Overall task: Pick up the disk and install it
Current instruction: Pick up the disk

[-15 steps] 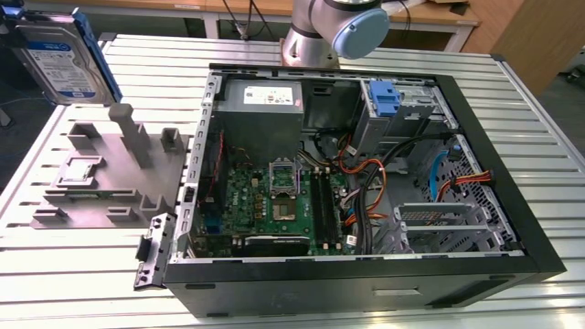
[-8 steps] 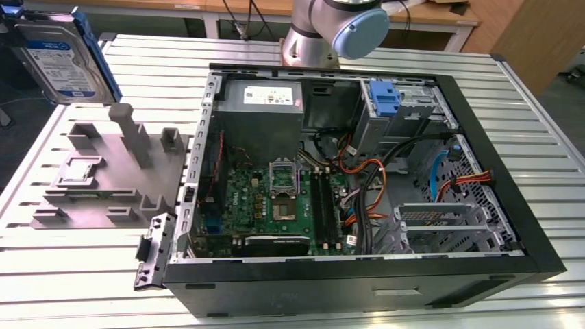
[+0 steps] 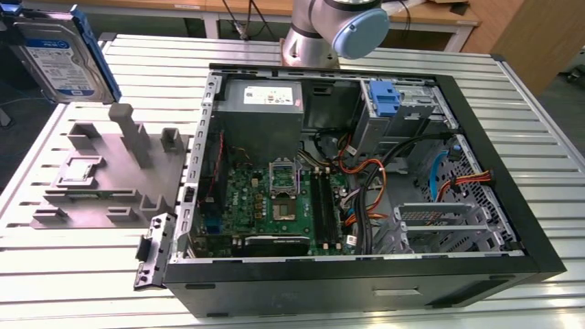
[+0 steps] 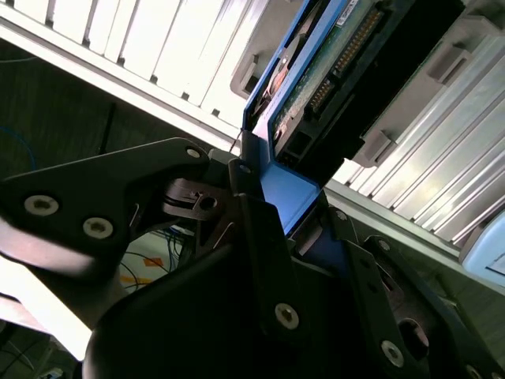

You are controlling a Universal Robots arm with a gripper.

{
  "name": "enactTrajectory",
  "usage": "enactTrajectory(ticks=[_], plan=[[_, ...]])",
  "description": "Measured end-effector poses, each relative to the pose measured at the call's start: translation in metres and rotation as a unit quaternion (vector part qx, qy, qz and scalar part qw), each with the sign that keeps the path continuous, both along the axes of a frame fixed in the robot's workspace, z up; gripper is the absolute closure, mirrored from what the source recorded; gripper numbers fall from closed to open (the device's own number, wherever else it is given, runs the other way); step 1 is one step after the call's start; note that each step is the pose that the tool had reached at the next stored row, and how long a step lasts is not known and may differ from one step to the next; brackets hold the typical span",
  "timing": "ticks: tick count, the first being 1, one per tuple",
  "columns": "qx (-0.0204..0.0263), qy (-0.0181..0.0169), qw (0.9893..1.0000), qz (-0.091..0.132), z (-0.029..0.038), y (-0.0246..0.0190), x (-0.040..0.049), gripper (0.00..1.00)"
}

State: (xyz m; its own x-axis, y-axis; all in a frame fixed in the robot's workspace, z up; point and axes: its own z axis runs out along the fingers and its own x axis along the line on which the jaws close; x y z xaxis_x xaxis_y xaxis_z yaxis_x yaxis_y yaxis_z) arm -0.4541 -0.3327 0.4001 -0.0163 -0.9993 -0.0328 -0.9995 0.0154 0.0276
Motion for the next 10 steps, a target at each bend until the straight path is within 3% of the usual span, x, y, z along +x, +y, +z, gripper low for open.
enactTrajectory(ticks=[10], plan=[[0.0,0.0,1.0,0.0,0.0028,0.0,0.0,0.63]])
